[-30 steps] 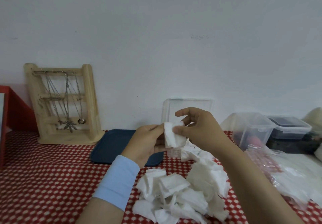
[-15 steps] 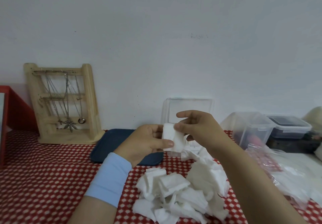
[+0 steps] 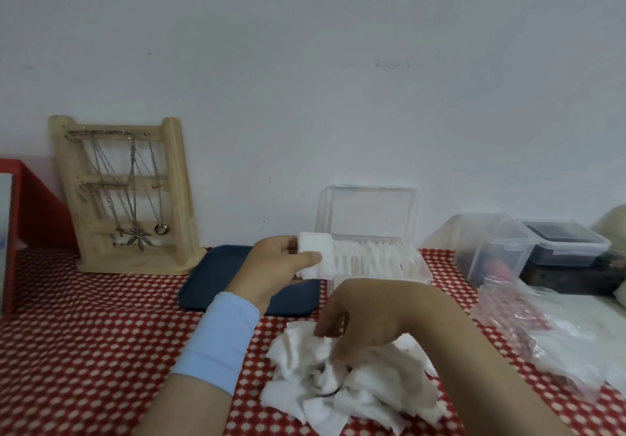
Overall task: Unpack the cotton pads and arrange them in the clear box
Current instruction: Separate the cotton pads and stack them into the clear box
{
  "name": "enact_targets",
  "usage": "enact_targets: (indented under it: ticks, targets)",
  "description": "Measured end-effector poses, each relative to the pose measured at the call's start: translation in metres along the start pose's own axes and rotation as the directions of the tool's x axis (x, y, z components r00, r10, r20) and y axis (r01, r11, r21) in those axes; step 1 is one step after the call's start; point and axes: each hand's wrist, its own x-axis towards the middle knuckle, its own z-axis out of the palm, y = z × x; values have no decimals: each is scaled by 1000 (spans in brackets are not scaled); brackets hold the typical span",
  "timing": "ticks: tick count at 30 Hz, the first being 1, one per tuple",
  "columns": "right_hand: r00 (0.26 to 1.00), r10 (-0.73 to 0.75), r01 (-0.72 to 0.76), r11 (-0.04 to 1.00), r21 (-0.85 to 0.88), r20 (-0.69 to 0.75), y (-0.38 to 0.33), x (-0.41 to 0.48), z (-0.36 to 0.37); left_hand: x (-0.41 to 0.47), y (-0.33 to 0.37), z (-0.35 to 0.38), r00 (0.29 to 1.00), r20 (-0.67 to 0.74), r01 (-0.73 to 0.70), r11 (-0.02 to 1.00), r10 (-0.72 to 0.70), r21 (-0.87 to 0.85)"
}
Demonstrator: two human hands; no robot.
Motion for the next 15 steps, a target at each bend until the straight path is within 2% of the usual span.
enact_targets:
  ticks: [5,9,11,13,15]
  targets:
    - [997,-46,49,998,40,-68,8,-2,-3,0,1,1,999,-25,-23,999,24,40]
    - [953,-39,108,970,217,-300,17,-3,-10,-4,5,1,996,-65,-62,994,68,93]
    - [915,-24,100,981,168,-404,17,1,-8,-5,6,0,991,-95,-80,990,92,119]
    - [920,-55,94,992,83,-389,12,5,-3,-6,6,-1,988,-116,-89,988,104,129]
    - [965,-50,76,993,93,-257,7,9,3,-6,6,-2,988,-117,-90,989,105,121]
